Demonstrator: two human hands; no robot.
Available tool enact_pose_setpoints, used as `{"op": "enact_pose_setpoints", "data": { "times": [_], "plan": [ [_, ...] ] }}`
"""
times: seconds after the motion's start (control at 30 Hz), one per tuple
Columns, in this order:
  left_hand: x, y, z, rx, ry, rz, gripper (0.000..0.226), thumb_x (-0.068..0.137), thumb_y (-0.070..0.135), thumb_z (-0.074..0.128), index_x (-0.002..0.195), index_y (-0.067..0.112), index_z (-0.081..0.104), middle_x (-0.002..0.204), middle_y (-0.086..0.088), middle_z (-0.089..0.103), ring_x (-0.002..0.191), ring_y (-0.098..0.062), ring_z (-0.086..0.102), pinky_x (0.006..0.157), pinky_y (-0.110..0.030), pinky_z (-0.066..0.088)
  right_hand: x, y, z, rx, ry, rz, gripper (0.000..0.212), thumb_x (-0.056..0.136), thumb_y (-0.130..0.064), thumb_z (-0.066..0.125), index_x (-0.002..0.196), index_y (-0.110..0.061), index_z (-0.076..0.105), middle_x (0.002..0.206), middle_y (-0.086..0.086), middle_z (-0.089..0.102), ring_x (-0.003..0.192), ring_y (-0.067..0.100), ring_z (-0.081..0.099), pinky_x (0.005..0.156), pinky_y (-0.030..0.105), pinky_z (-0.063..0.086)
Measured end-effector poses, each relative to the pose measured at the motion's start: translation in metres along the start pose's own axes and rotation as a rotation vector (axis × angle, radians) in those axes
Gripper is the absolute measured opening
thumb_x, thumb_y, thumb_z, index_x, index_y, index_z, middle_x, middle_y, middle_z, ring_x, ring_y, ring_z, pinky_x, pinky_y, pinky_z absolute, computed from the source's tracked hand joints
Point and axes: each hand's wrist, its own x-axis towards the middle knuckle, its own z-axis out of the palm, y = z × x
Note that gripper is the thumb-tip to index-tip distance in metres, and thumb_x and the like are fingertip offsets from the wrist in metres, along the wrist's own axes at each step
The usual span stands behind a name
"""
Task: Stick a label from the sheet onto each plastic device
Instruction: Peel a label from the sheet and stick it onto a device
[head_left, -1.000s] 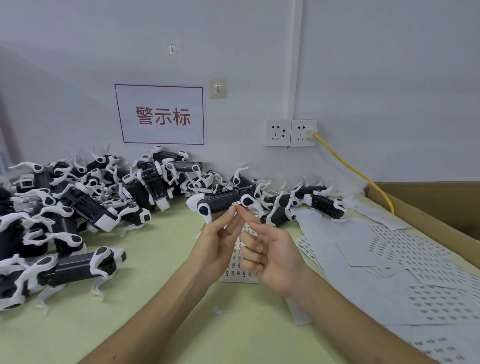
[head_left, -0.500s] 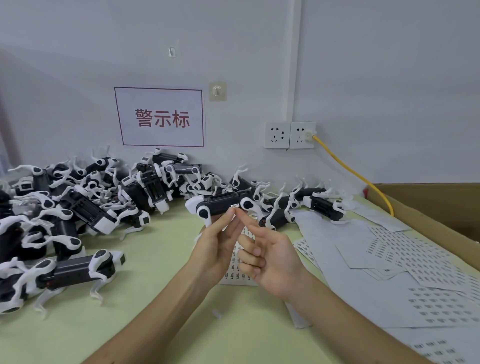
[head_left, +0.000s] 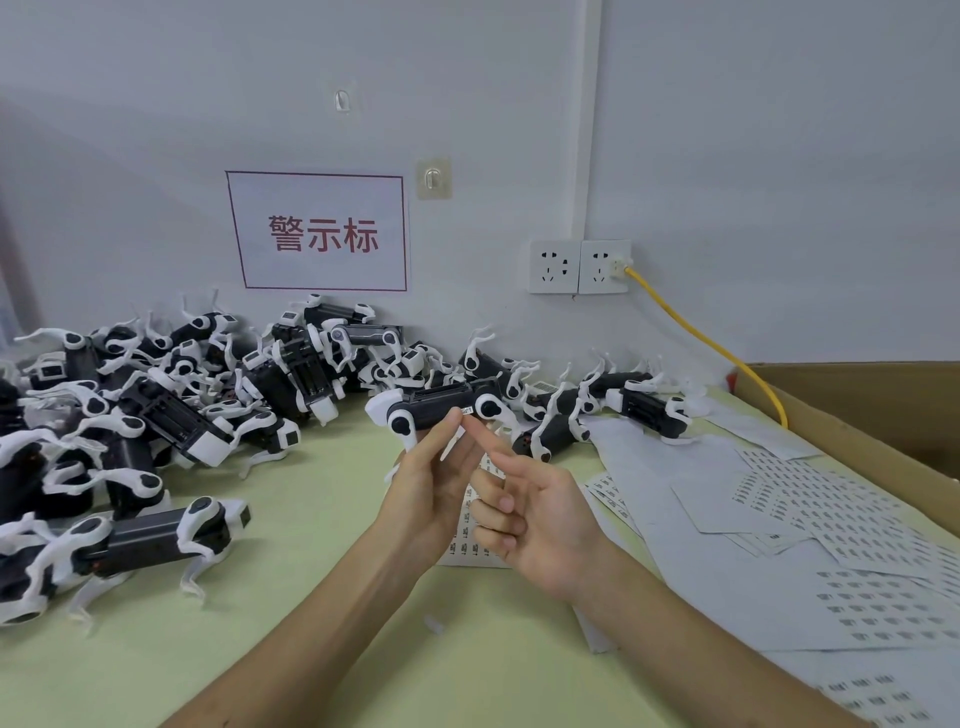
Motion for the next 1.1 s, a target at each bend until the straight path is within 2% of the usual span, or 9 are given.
{"op": "enact_pose_setpoints", "data": {
  "times": [0.37, 0.47, 0.57, 0.73, 0.83, 0.9, 1.1],
  "plan": [
    [-0.0030, 0.0031, 0.0022, 0.001, 0.050, 0.033, 0.012, 0.083, 0.031, 0.074, 0.076, 0.023, 0.069, 0.093, 0.002, 0.077, 0.103, -0.009, 0.073, 0.106, -0.034, 0.044, -0.0004, 0.0011, -0.0008, 0.002, -0.012, 0.008, 0.046, 0.092, -0.020, 0.048, 0.133, -0.030, 0.065, 0.060, -0.001, 0.025, 0.052, 0.013, 0.013, 0.049, 0.026, 0.014],
    [-0.0041, 0.0039, 0.0028, 0.025, 0.039, 0.052, 0.030, 0.090, 0.031, 0.070, 0.061, 0.028, 0.072, 0.087, 0.006, 0.076, 0.101, -0.005, 0.073, 0.102, -0.032, 0.045, 0.0004, 0.0015, -0.0012, 0.009, -0.014, 0.014, 0.047, 0.090, -0.020, 0.049, 0.133, -0.031, 0.065, 0.060, -0.001, 0.025, 0.052, 0.013, 0.013, 0.048, 0.025, 0.014],
    [-0.0043, 0.0032, 0.0030, 0.027, 0.047, 0.065, 0.036, 0.092, 0.030, 0.068, 0.057, 0.029, 0.072, 0.084, 0.008, 0.076, 0.098, -0.004, 0.073, 0.098, -0.032, 0.046, 0.0005, 0.0022, -0.0018, 0.008, -0.017, 0.016, 0.047, 0.090, -0.020, 0.049, 0.133, -0.031, 0.064, 0.060, -0.001, 0.024, 0.052, 0.013, 0.013, 0.048, 0.025, 0.014],
    [-0.0046, 0.0031, 0.0034, 0.000, 0.039, 0.065, 0.034, 0.090, 0.031, 0.069, 0.056, 0.029, 0.071, 0.081, 0.008, 0.076, 0.091, -0.003, 0.074, 0.084, -0.029, 0.049, 0.0003, 0.0030, -0.0015, -0.002, -0.033, 0.015, 0.044, 0.089, -0.021, 0.051, 0.128, -0.033, 0.068, 0.059, -0.001, 0.025, 0.051, 0.013, 0.013, 0.047, 0.025, 0.015],
    [-0.0052, 0.0029, 0.0050, -0.012, 0.044, 0.056, 0.033, 0.088, 0.031, 0.070, 0.056, 0.028, 0.072, 0.080, 0.007, 0.077, 0.082, -0.005, 0.075, 0.066, -0.023, 0.057, 0.0002, 0.0034, -0.0021, 0.007, -0.037, 0.024, 0.044, 0.092, -0.021, 0.048, 0.130, -0.033, 0.067, 0.059, -0.001, 0.025, 0.051, 0.013, 0.013, 0.047, 0.025, 0.015],
    [-0.0055, 0.0025, 0.0056, -0.022, 0.051, 0.054, 0.039, 0.092, 0.029, 0.068, 0.054, 0.026, 0.071, 0.076, 0.008, 0.076, 0.073, -0.007, 0.075, 0.055, -0.020, 0.056, 0.0001, 0.0035, -0.0022, 0.008, -0.039, 0.027, 0.044, 0.093, -0.021, 0.047, 0.130, -0.033, 0.066, 0.059, -0.001, 0.025, 0.051, 0.012, 0.014, 0.048, 0.025, 0.014],
    [-0.0050, 0.0020, 0.0046, -0.002, 0.115, 0.065, 0.038, 0.090, 0.029, 0.071, 0.052, 0.024, 0.071, 0.073, 0.009, 0.075, 0.065, -0.008, 0.074, 0.049, -0.019, 0.054, 0.0006, 0.0032, -0.0019, 0.002, -0.045, 0.035, 0.044, 0.094, -0.023, 0.047, 0.134, -0.034, 0.063, 0.060, -0.001, 0.024, 0.051, 0.012, 0.015, 0.046, 0.024, 0.017]
  ]
}}
